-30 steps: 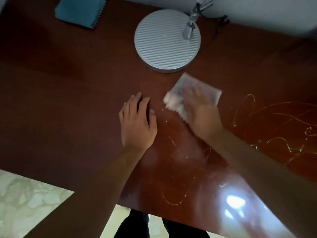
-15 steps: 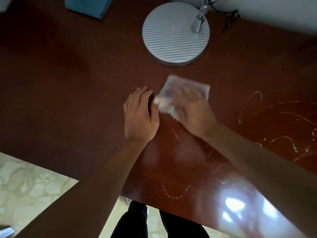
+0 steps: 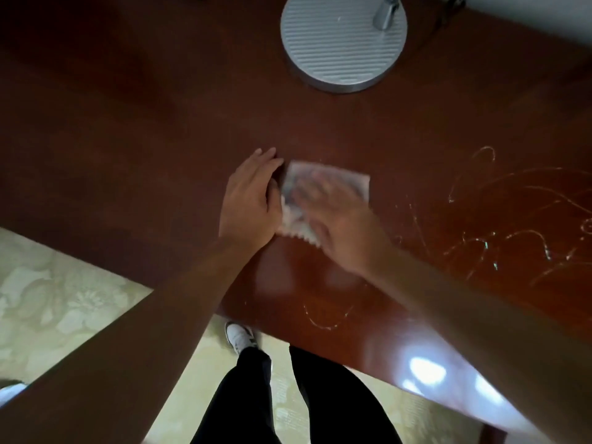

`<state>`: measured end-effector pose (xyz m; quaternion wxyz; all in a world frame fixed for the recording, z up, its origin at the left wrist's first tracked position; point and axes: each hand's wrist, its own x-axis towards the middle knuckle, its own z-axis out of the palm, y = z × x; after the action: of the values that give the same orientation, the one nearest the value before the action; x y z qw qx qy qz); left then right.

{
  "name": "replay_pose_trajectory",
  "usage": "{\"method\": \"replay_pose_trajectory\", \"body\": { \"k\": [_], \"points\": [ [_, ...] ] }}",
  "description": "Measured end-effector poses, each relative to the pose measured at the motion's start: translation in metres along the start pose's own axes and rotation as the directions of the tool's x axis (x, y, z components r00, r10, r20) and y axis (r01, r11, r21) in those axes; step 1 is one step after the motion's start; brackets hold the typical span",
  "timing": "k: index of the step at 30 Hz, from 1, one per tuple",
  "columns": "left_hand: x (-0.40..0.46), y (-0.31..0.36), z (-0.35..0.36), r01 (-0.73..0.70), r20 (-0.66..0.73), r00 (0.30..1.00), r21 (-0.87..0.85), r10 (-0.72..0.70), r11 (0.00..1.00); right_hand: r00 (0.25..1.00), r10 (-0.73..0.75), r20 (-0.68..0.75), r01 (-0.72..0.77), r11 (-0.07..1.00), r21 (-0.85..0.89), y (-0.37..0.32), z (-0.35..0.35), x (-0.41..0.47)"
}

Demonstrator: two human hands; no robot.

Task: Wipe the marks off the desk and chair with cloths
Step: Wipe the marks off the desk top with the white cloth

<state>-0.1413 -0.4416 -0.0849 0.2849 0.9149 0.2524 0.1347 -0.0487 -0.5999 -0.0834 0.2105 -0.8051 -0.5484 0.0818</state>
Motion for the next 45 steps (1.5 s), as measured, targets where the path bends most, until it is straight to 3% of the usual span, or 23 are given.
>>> {"method": "replay_pose_trajectory", "body": {
  "k": [3, 5, 7, 10, 13, 18, 21, 26, 28, 35, 41, 45],
  "points": [
    [-0.025, -0.010, -0.006, -0.042, -0.003, 0.999, 0.068, 0.043, 0.997, 0.986, -0.147, 0.080, 0.145, 0.989, 0.036, -0.038, 0.012, -0.055],
    [-0.039, -0.015, -0.010, -0.054, -0.010, 0.998, 0.089, 0.055, 0.995, 0.971, -0.187, 0.147, 0.187, 0.982, 0.015, -0.027, 0.005, -0.051],
    [-0.050, -0.018, -0.011, -0.055, -0.011, 0.998, 0.108, 0.056, 0.993, 0.987, -0.061, 0.151, 0.070, 0.996, -0.054, 0.000, -0.006, -0.017],
    [-0.059, -0.020, -0.011, -0.016, -0.021, 1.000, 0.102, 0.018, 0.995, 0.985, 0.168, 0.033, -0.161, 0.976, -0.146, 0.045, -0.020, 0.047],
    [-0.060, -0.019, -0.010, 0.012, -0.019, 1.000, 0.079, -0.011, 0.997, 0.971, 0.236, -0.025, -0.238, 0.963, -0.127, 0.044, -0.014, 0.062],
    [-0.061, -0.017, -0.013, 0.024, 0.003, 1.000, 0.047, -0.024, 0.999, 0.994, 0.002, 0.113, -0.004, 1.000, 0.013, -0.042, 0.010, -0.044],
    [-0.061, -0.017, -0.016, 0.018, 0.002, 1.000, 0.038, -0.018, 0.999, 0.986, -0.104, 0.131, 0.098, 0.994, 0.046, -0.039, 0.004, -0.061],
    [-0.063, -0.023, -0.018, 0.002, 0.021, 1.000, 0.039, -0.003, 0.999, 0.972, 0.233, -0.041, -0.234, 0.972, -0.029, 0.037, -0.017, 0.046],
    [-0.066, -0.025, -0.018, -0.003, 0.021, 1.000, 0.046, 0.002, 0.999, 0.953, 0.294, -0.071, -0.296, 0.955, -0.021, 0.036, -0.013, 0.061],
    [-0.079, -0.028, -0.024, -0.023, 0.035, 0.999, 0.031, 0.022, 0.999, 0.994, 0.106, -0.016, -0.106, 0.994, 0.014, -0.049, 0.014, -0.041],
    [-0.095, -0.038, -0.036, -0.065, 0.066, 0.996, 0.004, 0.065, 0.998, 0.930, 0.357, -0.087, -0.363, 0.928, -0.077, 0.025, -0.016, 0.052],
    [-0.108, -0.053, -0.047, -0.102, 0.097, 0.990, -0.017, 0.103, 0.995, 0.920, 0.379, -0.104, -0.384, 0.923, -0.033, -0.023, 0.009, 0.026]
  ]
}}
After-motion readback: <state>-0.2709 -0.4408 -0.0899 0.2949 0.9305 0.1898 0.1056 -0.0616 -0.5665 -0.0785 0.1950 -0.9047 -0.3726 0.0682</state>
